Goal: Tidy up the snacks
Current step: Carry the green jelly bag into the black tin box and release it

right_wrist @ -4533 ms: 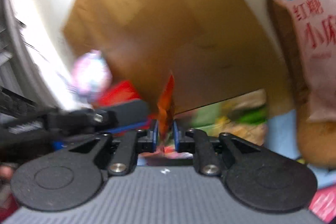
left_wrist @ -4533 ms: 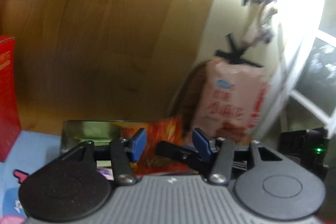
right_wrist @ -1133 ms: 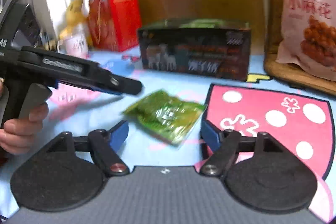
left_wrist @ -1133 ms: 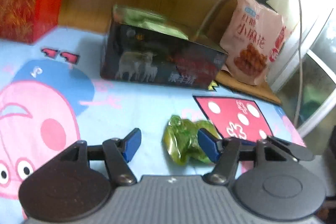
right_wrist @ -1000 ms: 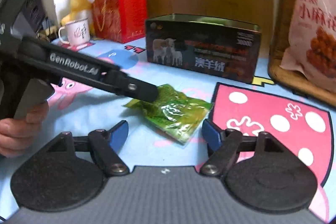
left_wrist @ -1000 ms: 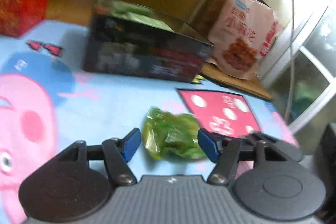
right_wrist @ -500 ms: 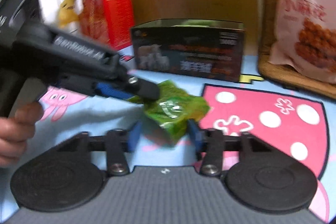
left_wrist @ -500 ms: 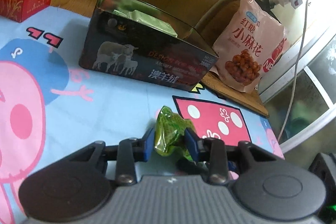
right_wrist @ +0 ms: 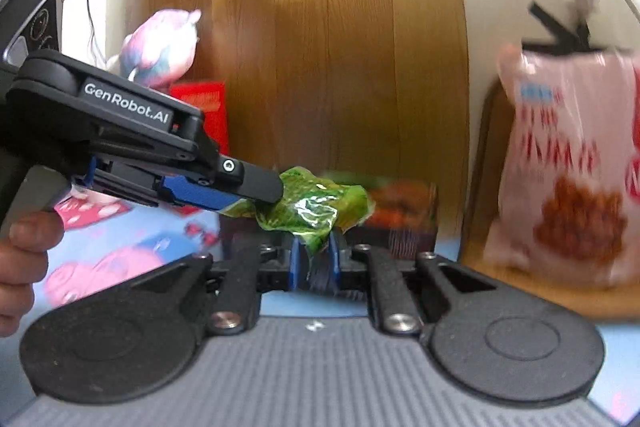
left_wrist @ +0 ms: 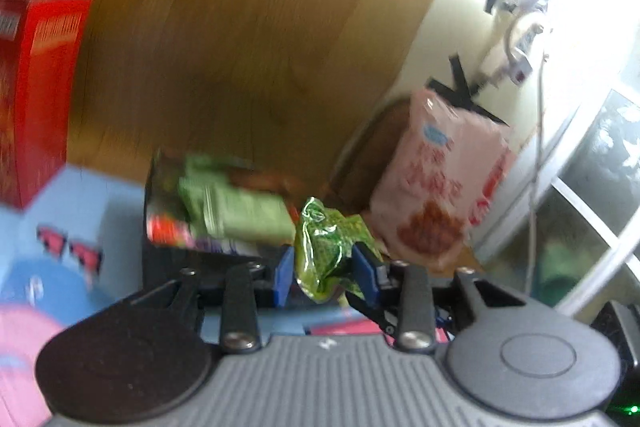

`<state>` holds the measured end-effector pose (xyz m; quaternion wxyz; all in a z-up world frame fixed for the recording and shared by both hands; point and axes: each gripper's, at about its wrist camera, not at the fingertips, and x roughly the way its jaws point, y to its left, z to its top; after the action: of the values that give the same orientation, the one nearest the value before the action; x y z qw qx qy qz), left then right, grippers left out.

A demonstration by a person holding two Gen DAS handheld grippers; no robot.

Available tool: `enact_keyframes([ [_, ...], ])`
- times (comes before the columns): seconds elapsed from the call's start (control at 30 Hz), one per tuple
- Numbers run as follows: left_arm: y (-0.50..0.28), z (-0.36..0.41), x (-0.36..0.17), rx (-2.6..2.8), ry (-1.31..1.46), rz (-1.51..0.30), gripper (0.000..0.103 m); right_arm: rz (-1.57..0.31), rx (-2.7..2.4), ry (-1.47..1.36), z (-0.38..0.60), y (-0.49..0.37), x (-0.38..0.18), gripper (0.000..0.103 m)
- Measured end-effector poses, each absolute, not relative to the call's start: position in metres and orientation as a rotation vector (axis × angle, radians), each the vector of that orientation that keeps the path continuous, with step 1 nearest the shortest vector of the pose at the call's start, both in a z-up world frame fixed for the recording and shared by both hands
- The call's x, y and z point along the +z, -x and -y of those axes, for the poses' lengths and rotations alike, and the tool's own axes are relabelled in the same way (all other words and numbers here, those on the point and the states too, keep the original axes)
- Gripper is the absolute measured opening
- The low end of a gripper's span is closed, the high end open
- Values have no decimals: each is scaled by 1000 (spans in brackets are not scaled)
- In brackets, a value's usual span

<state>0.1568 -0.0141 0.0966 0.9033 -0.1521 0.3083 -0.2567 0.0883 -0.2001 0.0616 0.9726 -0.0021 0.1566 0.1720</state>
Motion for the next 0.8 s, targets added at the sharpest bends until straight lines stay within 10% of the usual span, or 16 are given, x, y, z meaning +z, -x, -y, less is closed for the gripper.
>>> enact_keyframes([
  [0.23, -213, 19, 79, -311, 210, -638, 33, -388, 363, 51, 182, -147, 54, 25],
  [0.37, -218, 12, 66, -253, 196, -656, 38, -350, 388, 80, 177, -135, 54, 47],
  [0.8, -124, 19, 73, -239, 115, -611, 42, -359, 352, -119, 222, -47, 48, 51],
])
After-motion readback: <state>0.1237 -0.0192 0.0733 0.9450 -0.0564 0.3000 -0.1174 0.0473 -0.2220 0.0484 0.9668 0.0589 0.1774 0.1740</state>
